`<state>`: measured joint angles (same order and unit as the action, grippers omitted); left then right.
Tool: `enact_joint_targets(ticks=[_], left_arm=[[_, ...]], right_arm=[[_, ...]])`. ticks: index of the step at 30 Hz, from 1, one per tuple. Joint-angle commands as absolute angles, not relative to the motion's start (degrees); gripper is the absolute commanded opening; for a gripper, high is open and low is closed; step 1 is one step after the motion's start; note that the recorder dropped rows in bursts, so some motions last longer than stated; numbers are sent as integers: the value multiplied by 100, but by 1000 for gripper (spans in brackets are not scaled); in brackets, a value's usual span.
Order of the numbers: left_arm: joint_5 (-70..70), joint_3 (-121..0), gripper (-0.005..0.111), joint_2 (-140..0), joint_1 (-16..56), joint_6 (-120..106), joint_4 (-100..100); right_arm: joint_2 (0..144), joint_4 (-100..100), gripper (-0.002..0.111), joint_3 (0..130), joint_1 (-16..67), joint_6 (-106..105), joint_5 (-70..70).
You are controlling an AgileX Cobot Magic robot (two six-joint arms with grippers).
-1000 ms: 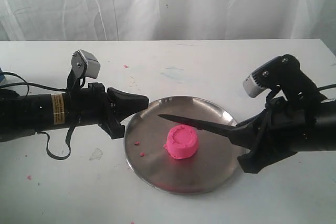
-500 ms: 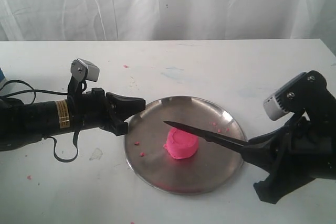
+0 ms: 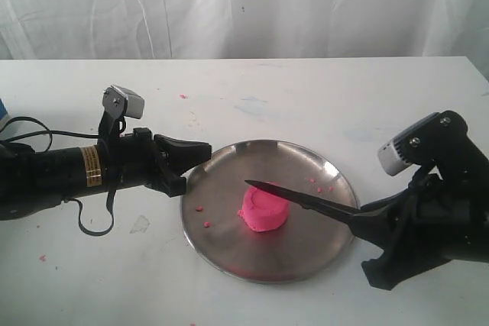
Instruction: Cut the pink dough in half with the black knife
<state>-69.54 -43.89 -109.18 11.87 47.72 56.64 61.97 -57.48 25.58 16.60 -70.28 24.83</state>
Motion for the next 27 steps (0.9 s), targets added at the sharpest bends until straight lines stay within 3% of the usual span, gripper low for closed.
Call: enact_joint_targets(ticks=[1, 27], left_arm=[[-6996, -4414, 0, -10895, 1209, 4803, 5652], [-6996, -4678, 0, -10895, 1309, 4939, 5858]], right_arm=[[6378, -6402, 0, 2534, 1665, -7702, 2426], [7231, -6923, 0, 2529, 1665, -8378, 2118]])
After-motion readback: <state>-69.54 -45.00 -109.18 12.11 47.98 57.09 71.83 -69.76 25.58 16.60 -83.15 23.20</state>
